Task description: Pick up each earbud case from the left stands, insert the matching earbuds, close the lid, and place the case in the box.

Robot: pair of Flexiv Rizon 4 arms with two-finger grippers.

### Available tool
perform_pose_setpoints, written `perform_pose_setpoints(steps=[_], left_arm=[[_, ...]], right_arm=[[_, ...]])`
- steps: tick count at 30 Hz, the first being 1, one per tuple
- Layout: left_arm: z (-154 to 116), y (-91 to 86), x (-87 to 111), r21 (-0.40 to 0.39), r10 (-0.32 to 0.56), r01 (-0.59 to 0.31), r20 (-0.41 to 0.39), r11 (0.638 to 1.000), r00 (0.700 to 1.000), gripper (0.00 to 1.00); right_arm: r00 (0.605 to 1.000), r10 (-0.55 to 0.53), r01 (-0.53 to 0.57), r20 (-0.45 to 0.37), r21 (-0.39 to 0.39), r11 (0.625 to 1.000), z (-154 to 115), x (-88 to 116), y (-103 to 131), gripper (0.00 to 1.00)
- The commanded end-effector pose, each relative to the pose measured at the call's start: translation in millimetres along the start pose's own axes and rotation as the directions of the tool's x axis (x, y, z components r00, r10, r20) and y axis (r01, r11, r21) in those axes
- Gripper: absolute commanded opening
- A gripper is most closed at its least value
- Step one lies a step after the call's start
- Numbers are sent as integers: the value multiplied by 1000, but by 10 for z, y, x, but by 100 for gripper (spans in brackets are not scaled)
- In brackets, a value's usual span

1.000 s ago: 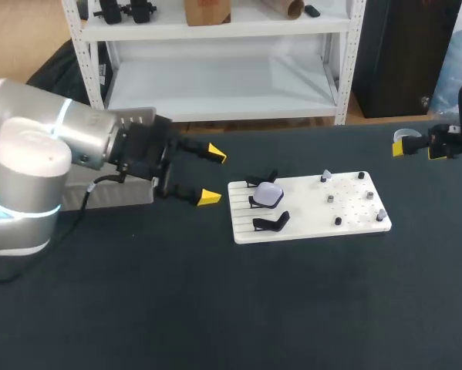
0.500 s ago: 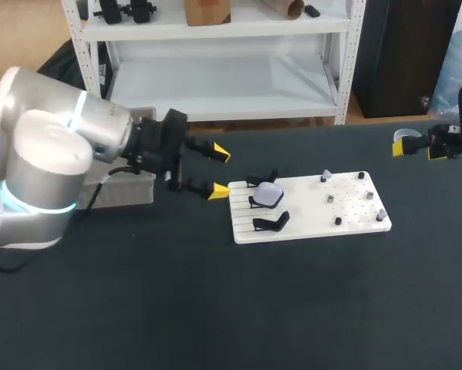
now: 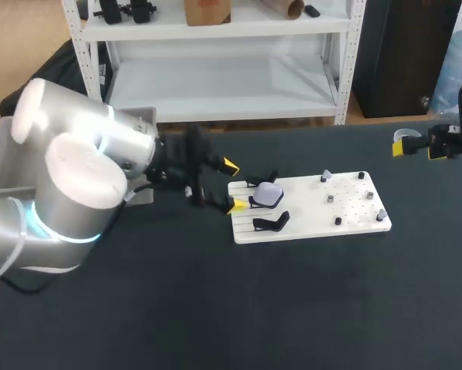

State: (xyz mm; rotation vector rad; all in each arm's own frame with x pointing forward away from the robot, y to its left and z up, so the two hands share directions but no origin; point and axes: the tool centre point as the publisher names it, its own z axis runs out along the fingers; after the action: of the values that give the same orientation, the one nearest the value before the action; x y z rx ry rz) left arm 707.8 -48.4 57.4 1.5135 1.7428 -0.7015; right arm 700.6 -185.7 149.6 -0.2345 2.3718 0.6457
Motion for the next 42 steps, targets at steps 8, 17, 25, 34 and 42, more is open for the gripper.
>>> perform_pose_setpoints(steps=[8,17,25,34,42], left_arm=[[296,33,6,23,-19,19,1,1000,1000,98],[442,150,28,17,-59,59,25,998,998,74],[536,144,30,47,-63,61,32,997,998,67],[624,158,26,59,-64,62,32,996,997,52],[688,157,33,76,-75,72,42,994,996,47]], right_arm=[[1000,0,0,-1,-1,1000,-1,-2,-5,100],[1000,0,0,-1,-1,1000,-1,-2,-5,100],[1000,0,0,-1,-1,1000,-1,-2,-5,100],[1000,0,0,-1,-1,1000,-1,-2,-5,100],[1000,0,0,-1,-1,1000,-1,-2,-5,100]])
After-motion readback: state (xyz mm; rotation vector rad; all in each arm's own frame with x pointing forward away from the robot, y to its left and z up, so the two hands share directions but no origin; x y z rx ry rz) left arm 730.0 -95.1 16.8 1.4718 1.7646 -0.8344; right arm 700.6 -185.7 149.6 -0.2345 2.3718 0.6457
